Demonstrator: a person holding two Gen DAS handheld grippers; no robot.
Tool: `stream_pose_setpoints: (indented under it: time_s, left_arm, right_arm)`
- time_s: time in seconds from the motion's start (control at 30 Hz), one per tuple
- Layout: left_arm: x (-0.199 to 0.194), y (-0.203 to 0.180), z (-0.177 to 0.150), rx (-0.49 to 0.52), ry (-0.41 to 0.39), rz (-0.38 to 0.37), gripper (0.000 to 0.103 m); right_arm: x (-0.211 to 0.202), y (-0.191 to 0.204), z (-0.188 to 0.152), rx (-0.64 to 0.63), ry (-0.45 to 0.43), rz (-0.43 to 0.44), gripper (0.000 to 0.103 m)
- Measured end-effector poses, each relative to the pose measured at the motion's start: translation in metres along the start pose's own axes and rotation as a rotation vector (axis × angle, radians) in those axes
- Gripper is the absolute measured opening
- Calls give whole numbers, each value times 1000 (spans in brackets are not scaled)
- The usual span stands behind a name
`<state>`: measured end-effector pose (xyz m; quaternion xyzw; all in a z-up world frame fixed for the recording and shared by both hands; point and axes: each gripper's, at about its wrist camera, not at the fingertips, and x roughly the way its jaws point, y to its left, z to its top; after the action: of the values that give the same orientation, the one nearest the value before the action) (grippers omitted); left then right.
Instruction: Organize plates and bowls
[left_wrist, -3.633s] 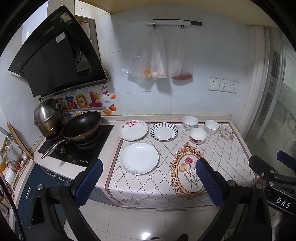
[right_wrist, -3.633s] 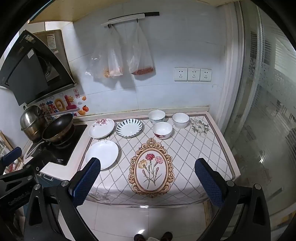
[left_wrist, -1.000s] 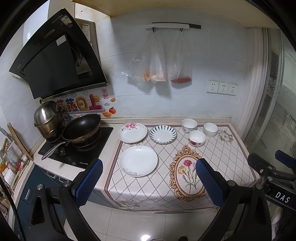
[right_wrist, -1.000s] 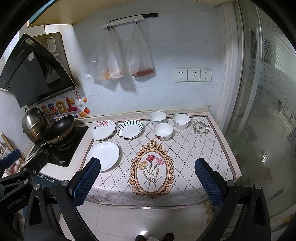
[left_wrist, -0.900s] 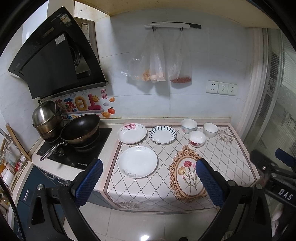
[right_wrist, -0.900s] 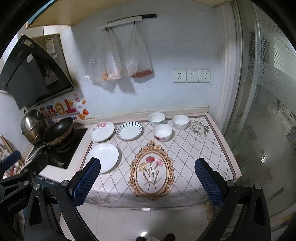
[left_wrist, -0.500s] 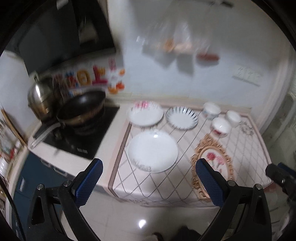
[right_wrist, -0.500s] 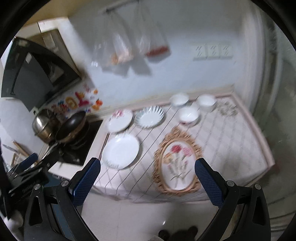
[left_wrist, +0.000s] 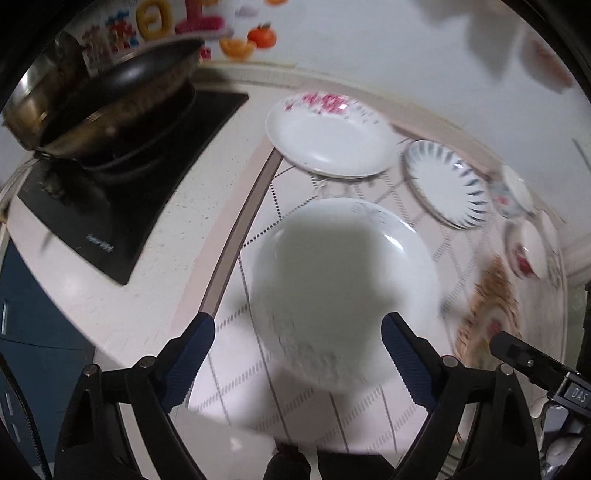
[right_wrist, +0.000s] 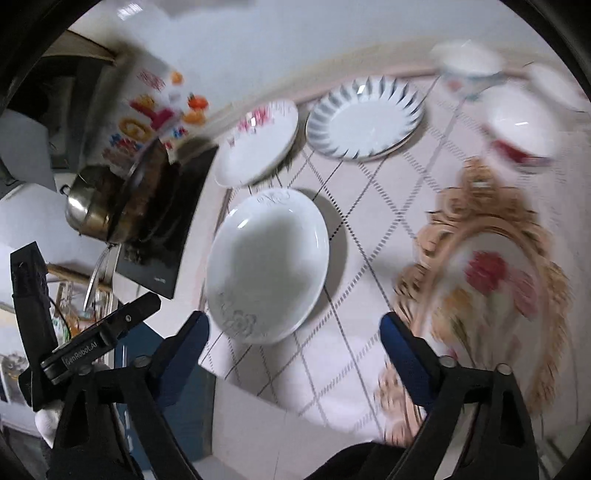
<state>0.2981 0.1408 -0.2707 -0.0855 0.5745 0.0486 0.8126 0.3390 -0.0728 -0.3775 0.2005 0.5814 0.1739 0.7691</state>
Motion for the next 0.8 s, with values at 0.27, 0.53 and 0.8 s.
stream_pose_setpoints:
  time_s: [0.27,0.53,0.8]
  left_arm:
    - [82,26,28,-35,148,23,62]
    - [99,34,22,-70,169,-73,32]
    - [93,26,16,-79,171,-88,31]
  right_arm:
    - [96,-18,53,27,138,44,58]
    - [127,-17,60,2,166,59,15]
    - [121,-20,59,3,165,40,14]
